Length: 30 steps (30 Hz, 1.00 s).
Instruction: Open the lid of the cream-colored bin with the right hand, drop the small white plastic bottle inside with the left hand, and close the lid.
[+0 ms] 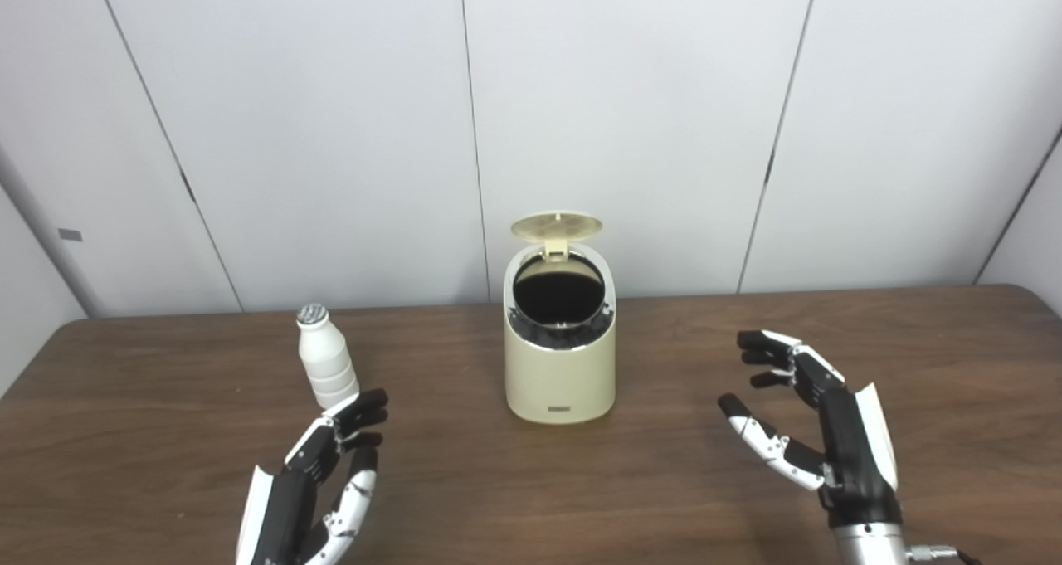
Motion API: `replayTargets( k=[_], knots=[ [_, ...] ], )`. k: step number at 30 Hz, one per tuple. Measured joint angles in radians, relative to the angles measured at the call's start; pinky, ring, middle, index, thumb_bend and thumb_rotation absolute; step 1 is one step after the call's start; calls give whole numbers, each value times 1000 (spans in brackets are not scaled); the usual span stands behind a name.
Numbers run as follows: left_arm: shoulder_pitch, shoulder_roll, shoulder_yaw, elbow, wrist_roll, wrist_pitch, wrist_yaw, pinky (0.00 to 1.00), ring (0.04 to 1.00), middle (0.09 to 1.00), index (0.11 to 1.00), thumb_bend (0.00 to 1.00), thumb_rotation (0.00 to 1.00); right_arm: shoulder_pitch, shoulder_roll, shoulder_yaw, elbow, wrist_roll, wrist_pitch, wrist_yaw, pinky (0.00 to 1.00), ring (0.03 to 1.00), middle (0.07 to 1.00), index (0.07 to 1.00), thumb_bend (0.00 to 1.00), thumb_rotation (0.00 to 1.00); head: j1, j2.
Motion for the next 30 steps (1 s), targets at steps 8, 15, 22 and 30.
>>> replayTargets(
  k=[8, 15, 22, 30],
  knots=[
    [2, -12, 34, -194, -74, 82, -9, 758, 822, 840, 830, 262, 761, -2, 0, 0, -15, 0, 8, 13, 606, 716, 737, 716, 248, 214, 17, -3],
    [-157, 34, 184, -384, -116, 166, 52, 734, 800, 821, 812, 289, 719, -7, -9, -8, 20, -1, 6, 12, 591, 713, 739, 714, 252, 214, 29, -14],
    [-315, 129, 290, -448, -158, 322, 84, 711, 782, 800, 810, 227, 600, -18, -9, -10, 27, 3, 5, 11, 587, 708, 737, 712, 244, 226, 34, -28],
    [-357, 197, 332, -266, -143, 436, 93, 672, 774, 797, 810, 257, 542, -19, -9, -10, 27, 2, 4, 10, 587, 708, 735, 712, 243, 171, 40, -32]
  ],
)
